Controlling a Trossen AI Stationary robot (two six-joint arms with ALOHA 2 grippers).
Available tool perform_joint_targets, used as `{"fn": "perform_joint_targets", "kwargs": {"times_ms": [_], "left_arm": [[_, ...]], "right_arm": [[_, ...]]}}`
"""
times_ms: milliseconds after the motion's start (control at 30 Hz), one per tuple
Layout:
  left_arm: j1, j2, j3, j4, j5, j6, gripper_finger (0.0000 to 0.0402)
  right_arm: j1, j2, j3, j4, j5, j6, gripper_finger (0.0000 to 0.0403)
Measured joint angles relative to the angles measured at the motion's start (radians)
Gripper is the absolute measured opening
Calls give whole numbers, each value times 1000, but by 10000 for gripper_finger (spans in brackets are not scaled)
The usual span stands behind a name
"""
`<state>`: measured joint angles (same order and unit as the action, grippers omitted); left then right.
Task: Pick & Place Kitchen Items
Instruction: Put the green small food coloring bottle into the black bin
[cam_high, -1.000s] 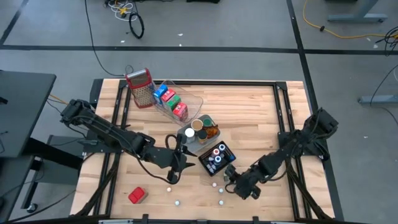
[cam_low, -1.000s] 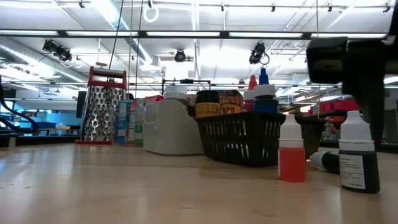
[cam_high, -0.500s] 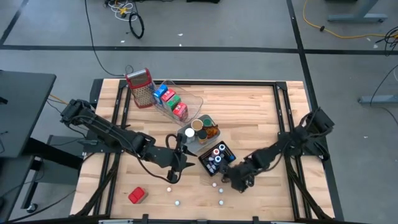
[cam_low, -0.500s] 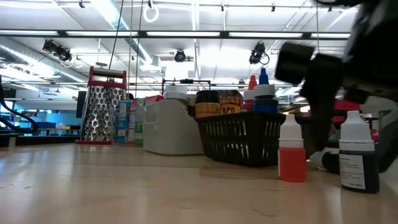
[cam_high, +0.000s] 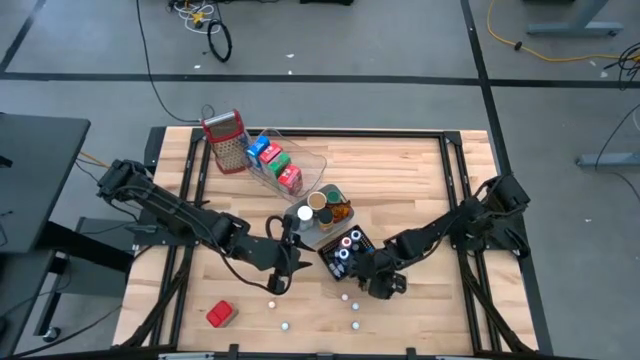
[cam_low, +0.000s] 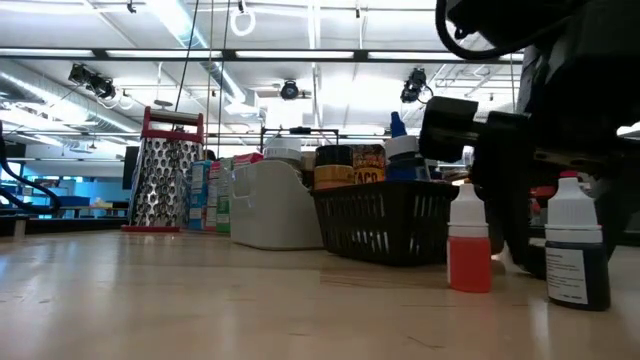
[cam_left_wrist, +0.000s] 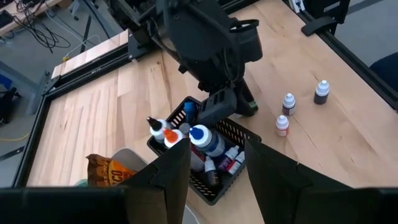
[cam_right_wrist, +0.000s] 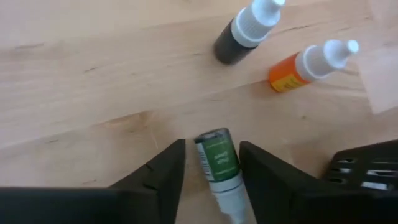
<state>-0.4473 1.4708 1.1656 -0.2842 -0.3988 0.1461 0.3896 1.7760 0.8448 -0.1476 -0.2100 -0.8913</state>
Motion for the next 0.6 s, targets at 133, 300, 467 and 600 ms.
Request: {"fn": "perform_joint_targets", "kwargs": {"times_ms": [133,300,467,600], "left_arm": [[0,0,0,-6,0,-4,160],[0,0,0,-6,0,-7,160],[0,0,0,-8,0,-34,160],[0,0,0,-10,0,-57,160]], "right_arm": [[-13,2,-1,3,-35,11,117],[-12,3,-1,27,-28,41,75],[14,-33,-6,51,-1,184,77],[40,-107,25,63,20,315,86]]}}
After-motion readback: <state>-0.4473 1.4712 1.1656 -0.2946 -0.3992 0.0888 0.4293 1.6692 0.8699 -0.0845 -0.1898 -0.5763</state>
